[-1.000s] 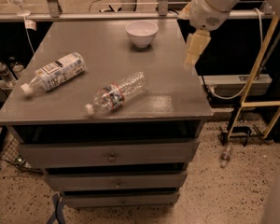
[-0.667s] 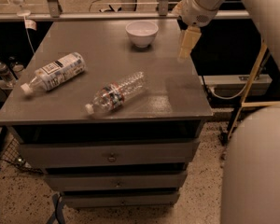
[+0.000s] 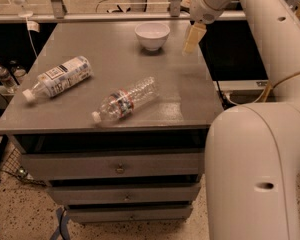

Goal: Move white bowl near water bottle

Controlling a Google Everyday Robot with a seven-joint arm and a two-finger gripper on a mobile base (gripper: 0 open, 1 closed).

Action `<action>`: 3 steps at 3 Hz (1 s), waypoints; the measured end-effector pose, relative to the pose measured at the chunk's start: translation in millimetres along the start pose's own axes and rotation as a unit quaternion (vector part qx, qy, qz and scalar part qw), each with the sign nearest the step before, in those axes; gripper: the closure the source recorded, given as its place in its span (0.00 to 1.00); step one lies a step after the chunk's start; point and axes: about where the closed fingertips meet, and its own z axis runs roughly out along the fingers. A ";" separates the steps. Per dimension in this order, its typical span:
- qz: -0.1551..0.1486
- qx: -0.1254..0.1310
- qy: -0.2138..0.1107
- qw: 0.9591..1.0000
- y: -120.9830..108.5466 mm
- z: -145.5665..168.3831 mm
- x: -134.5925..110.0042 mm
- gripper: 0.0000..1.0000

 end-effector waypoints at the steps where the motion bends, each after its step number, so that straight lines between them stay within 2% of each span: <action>1: 0.001 0.016 -0.021 1.000 -13.8 11.5 -9.9 0.00; 2: 0.000 0.017 -0.044 0.999 -18.2 17.5 -26.0 0.00; 3: 0.005 0.002 -0.064 0.998 -14.8 28.4 -44.7 0.00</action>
Offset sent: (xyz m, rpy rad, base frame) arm 0.0363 0.0398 0.0263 0.1230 -0.0487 0.0609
